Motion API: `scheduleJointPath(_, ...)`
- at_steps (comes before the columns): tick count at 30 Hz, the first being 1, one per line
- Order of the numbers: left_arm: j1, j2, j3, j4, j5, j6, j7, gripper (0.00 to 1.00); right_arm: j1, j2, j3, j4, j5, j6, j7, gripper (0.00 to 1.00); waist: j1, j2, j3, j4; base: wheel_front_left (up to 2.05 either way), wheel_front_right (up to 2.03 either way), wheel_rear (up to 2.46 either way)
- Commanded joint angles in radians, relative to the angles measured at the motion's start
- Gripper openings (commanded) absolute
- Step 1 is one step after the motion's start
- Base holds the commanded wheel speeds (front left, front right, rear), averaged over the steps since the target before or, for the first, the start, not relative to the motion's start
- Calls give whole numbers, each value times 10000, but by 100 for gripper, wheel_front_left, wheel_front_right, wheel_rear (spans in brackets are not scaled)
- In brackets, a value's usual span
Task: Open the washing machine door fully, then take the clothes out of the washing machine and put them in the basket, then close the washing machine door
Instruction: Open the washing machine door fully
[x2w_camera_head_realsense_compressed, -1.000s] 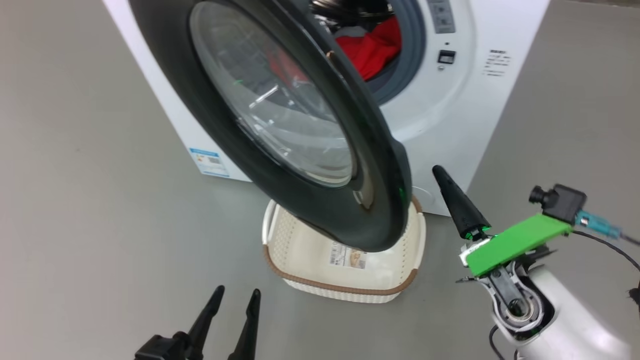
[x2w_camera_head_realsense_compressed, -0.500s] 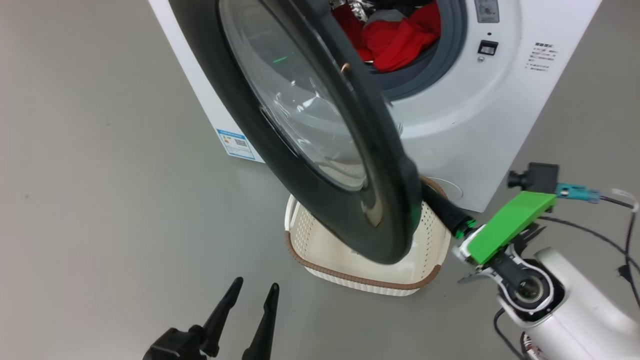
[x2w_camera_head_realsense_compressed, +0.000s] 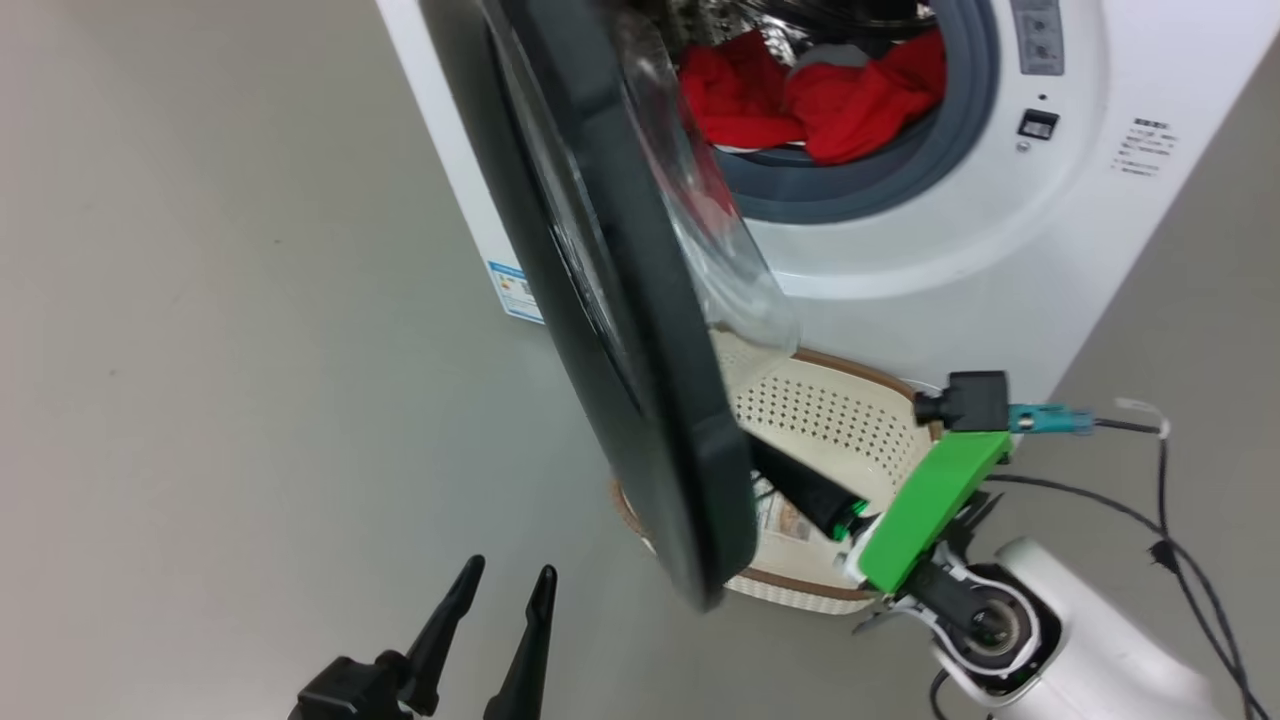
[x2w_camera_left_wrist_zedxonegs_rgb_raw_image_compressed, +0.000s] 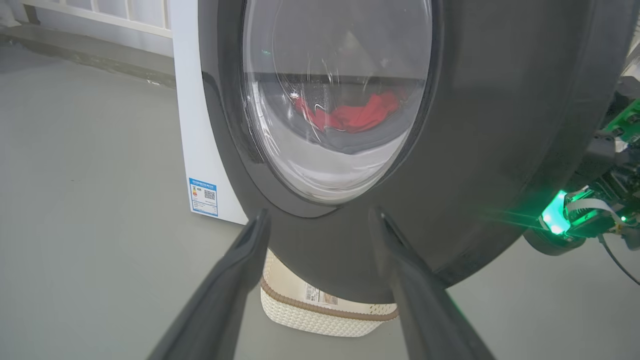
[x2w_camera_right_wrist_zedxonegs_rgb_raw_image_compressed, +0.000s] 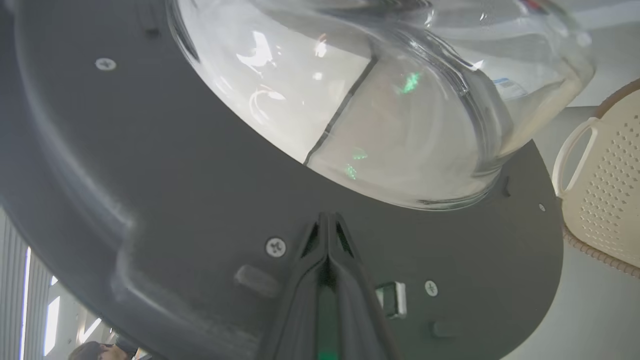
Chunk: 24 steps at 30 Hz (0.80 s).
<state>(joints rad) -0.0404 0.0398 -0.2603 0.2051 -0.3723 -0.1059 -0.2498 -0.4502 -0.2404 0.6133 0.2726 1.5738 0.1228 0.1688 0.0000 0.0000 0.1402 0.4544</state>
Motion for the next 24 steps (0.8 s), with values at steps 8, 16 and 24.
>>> scheduleJointPath(8,-14,104,414,-231,-6,155,-120,100,141,657,606,-480,-50,79,244,0,0,0,-284,653,0,0,0)
scheduleJointPath(16,110,104,649,-357,-2,268,-120,100,79,990,912,-455,-54,79,426,0,0,0,-373,757,0,0,0)
scheduleJointPath(24,166,104,748,-382,15,293,-120,100,123,989,926,-411,-85,79,365,0,0,0,-471,726,0,0,0)
